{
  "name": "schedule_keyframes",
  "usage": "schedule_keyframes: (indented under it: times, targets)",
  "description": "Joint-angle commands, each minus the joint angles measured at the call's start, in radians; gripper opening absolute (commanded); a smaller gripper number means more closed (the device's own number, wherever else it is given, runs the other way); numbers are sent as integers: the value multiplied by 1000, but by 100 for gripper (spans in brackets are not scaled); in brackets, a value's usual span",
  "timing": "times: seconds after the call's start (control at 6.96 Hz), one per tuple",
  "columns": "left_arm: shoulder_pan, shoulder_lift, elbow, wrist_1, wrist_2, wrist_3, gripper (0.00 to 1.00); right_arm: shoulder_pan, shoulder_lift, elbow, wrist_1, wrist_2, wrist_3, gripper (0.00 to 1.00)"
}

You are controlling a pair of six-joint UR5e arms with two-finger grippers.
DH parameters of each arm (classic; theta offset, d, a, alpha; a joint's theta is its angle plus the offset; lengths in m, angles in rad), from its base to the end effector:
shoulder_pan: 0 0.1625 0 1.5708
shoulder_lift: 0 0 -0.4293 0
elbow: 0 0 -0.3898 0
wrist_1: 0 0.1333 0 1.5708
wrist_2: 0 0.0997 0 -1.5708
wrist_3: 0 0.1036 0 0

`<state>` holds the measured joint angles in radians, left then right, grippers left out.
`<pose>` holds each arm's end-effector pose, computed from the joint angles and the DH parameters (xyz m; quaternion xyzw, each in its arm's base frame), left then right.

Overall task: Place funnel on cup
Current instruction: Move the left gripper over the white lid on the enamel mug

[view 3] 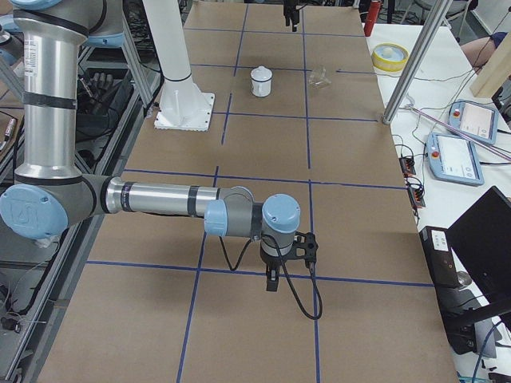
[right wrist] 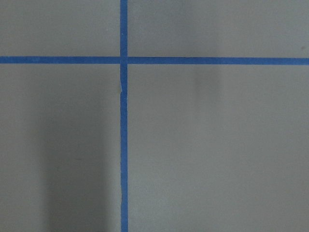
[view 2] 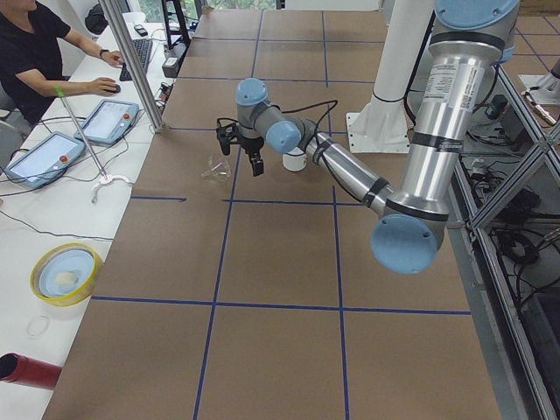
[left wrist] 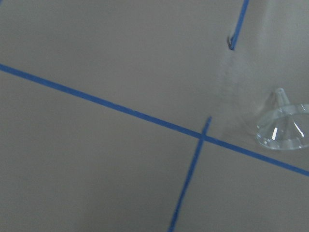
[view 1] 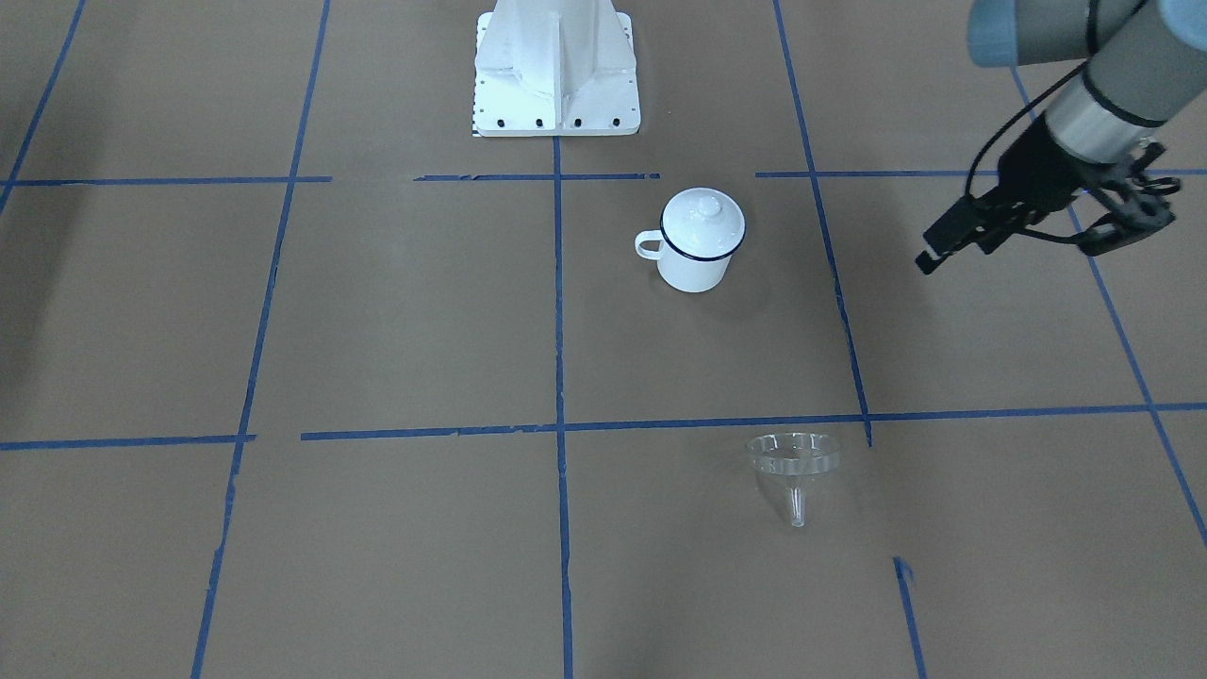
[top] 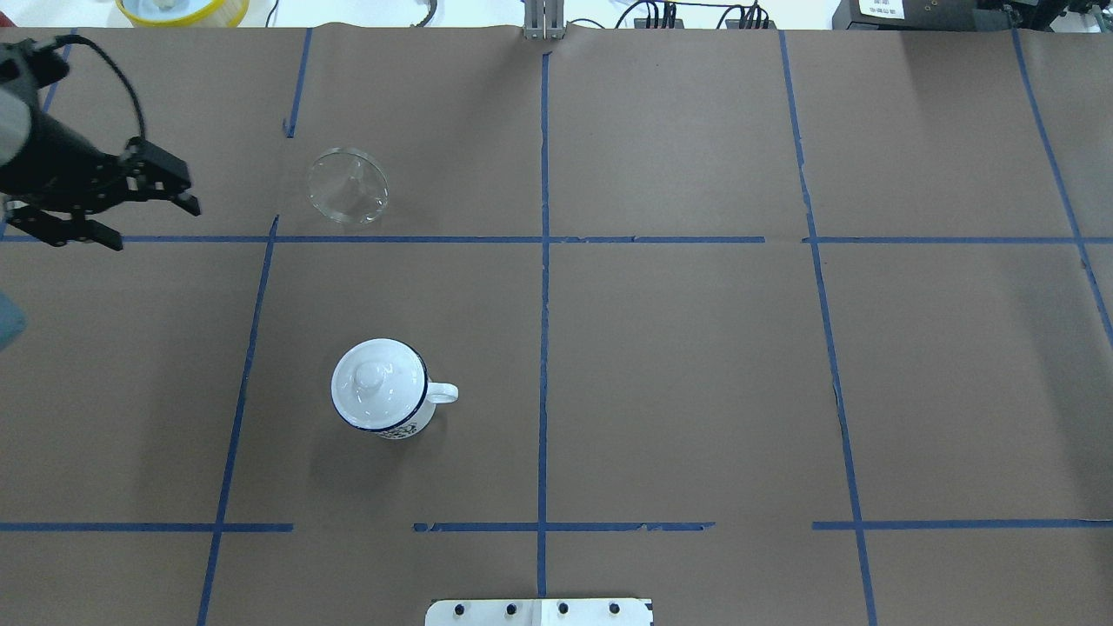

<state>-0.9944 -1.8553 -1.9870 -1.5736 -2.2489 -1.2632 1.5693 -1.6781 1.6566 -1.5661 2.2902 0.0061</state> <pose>0.2407 -0.4956 0.3202 -0.0515 0.4477 -0.1902 0.8722 0.0644 -0.4422 0.6773 -0.0092 -0.3519 0.0051 0.9360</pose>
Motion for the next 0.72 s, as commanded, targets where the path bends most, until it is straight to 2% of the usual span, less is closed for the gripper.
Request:
schedule_keyframes:
  times: [0.0,0.14,0.43,0.57]
  targets:
    - [160,-171,-16,144,50,-266,100,0,0,0,0,0,0,100]
    - [281,-200,-24,145,178,-371,99,0,0,0,0,0,0,100]
    - [356,-199,-24,153,224,-418,94,0,0,0,0,0,0,100]
    - [377,-200,-26,202,274,-418,92,0,0,-1,0,0,0,100]
